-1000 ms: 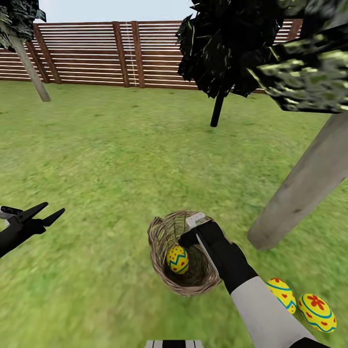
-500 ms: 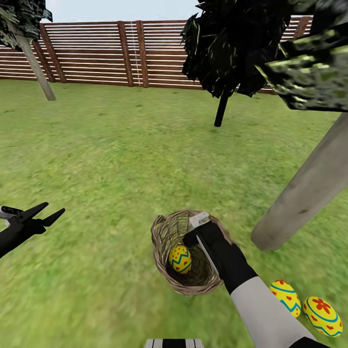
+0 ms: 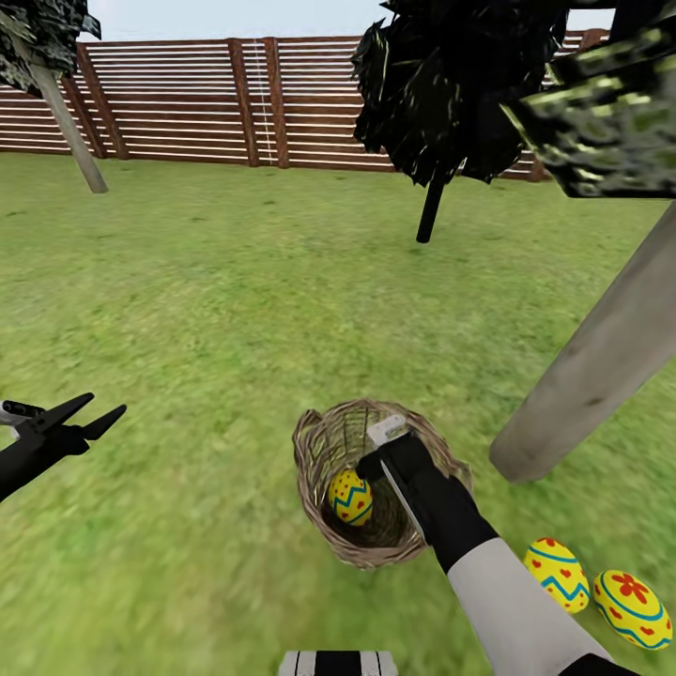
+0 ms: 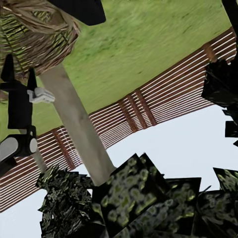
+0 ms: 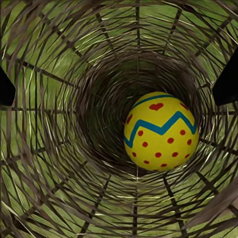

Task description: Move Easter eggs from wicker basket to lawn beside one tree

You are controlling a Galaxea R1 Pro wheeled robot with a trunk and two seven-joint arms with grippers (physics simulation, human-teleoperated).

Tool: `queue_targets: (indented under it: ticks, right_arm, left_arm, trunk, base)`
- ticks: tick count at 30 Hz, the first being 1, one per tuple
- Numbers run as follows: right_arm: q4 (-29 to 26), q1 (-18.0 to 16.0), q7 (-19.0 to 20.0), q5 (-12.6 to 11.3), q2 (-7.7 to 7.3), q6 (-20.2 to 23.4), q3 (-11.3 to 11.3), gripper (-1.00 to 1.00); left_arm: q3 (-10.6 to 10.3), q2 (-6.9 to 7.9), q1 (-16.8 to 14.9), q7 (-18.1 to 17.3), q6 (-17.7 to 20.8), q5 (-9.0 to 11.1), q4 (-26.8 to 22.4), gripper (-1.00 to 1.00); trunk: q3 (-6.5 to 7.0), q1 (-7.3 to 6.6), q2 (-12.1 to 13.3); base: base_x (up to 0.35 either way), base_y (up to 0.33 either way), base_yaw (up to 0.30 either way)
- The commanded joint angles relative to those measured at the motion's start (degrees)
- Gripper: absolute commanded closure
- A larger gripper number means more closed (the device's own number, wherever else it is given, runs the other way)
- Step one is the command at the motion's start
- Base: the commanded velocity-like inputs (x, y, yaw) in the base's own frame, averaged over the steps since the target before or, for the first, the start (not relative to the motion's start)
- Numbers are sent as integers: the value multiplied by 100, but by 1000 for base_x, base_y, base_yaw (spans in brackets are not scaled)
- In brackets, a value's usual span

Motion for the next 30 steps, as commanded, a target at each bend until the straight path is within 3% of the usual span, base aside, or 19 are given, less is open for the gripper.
queue_targets:
  ticks: [1,10,14,18,30]
  right_arm:
    - [3,-5,43,54,0,23,5,-100]
    - [17,-4,63,52,3,-170,15,-100]
    - [23,-8,58,52,3,-412,272,-100]
    - [89,-16,39,52,25,-459,383,-100]
    - [1072,-175,26,19,117,-760,401,-100]
  left_arm:
    - [1,1,-3,-26,60,-7,1,-100]
    - [1,1,-3,-26,60,-7,-1,-100]
    - [1,3,-3,-26,60,-7,-4,-100]
    - [1,9,-3,-26,60,-7,-4,-100]
    - [1,9,-3,-26,60,-8,-6,-100]
  trunk:
    - [-23,21,-43]
    - [-187,206,-379]
    - [-276,216,-384]
    - [-364,227,-389]
    - [-630,258,-405]
  base:
    - [0,0,0]
    - [0,0,0]
    - [0,0,0]
    - [0,0,0]
    - [0,0,0]
